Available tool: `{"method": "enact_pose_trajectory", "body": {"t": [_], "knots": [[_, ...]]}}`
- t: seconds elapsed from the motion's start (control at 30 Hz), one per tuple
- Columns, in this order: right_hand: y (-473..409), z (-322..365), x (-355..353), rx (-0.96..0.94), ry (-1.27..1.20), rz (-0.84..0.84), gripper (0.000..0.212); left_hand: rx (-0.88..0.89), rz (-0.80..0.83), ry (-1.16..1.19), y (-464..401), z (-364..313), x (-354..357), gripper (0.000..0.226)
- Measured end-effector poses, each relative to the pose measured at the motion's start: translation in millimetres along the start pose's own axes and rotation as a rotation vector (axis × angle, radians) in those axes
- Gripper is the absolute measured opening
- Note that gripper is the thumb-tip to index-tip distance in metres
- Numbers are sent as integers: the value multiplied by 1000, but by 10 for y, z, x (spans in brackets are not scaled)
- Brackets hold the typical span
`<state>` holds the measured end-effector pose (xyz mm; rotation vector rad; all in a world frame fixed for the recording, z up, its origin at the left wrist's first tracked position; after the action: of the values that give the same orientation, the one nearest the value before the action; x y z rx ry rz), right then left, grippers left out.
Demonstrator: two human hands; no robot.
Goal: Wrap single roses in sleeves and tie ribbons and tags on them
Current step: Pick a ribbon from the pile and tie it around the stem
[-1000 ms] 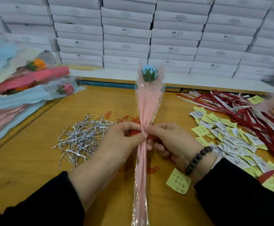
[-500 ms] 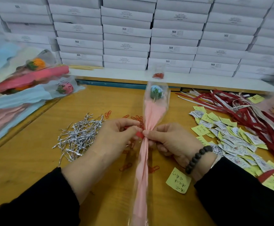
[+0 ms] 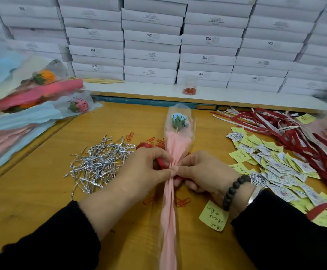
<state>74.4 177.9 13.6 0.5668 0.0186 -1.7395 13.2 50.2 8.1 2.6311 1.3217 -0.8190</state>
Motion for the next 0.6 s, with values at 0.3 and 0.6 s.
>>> {"method": "enact_pose_trajectory", "body": {"t": [0.3,0.6], "knots": [[91,127,-188,-89,477,-19,11,78,8,-271,5,12,74,14],[167,165,-552,-153,885,-270,7,99,20,-336,5,4,93,16]]}}
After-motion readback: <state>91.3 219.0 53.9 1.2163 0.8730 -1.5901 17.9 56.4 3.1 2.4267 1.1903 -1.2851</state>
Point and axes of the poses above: each hand's wrist, its own y-axis away from the middle knuckle, its own x-axis out of the palm, z = x × y, the point moved 1 cm from there along -y, towards the middle knuckle, and after that the axes turned 1 degree about -x, right-handed, at the moved point
